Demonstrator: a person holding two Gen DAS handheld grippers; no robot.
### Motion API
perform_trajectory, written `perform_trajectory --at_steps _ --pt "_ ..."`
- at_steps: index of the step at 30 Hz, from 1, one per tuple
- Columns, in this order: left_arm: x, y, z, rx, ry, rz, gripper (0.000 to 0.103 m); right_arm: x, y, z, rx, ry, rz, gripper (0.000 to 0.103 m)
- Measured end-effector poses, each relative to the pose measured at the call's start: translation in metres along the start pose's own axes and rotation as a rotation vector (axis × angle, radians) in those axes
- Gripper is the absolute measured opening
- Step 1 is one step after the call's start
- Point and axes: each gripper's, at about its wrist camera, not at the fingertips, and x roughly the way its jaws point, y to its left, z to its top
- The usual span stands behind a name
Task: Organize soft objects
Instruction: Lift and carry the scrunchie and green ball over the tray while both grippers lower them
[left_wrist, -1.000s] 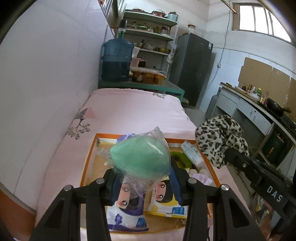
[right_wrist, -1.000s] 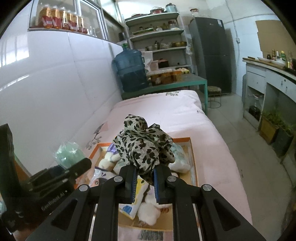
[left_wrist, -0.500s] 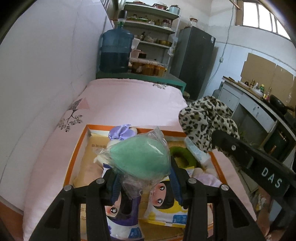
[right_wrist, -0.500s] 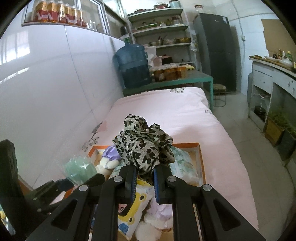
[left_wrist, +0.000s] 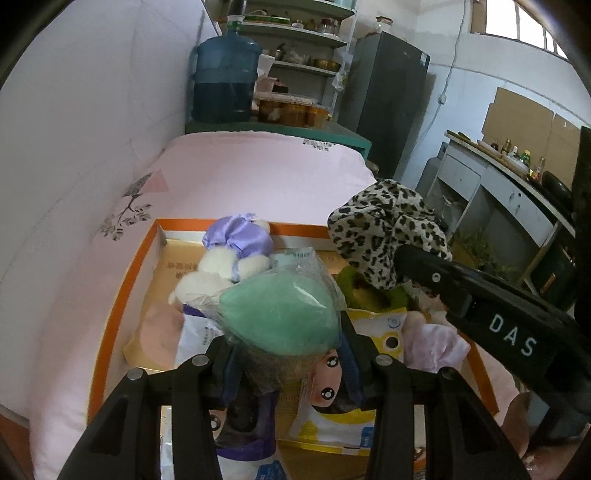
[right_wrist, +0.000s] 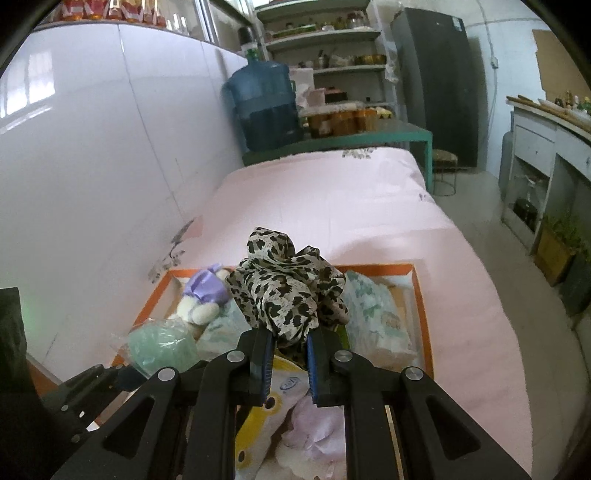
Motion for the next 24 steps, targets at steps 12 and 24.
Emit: perform_trajectory --at_steps 12,24 --pt "0.006 0.002 -0.005 -0.003 0.006 -0.009 0.046 0.018 -0.002 -0.008 -0.011 0.044 0.006 0.015" --pt "0.007 0.004 -0.006 -0.004 0.004 -0.007 0.046 0.029 -0.004 -0.016 -0.005 0.066 0.018 0.026"
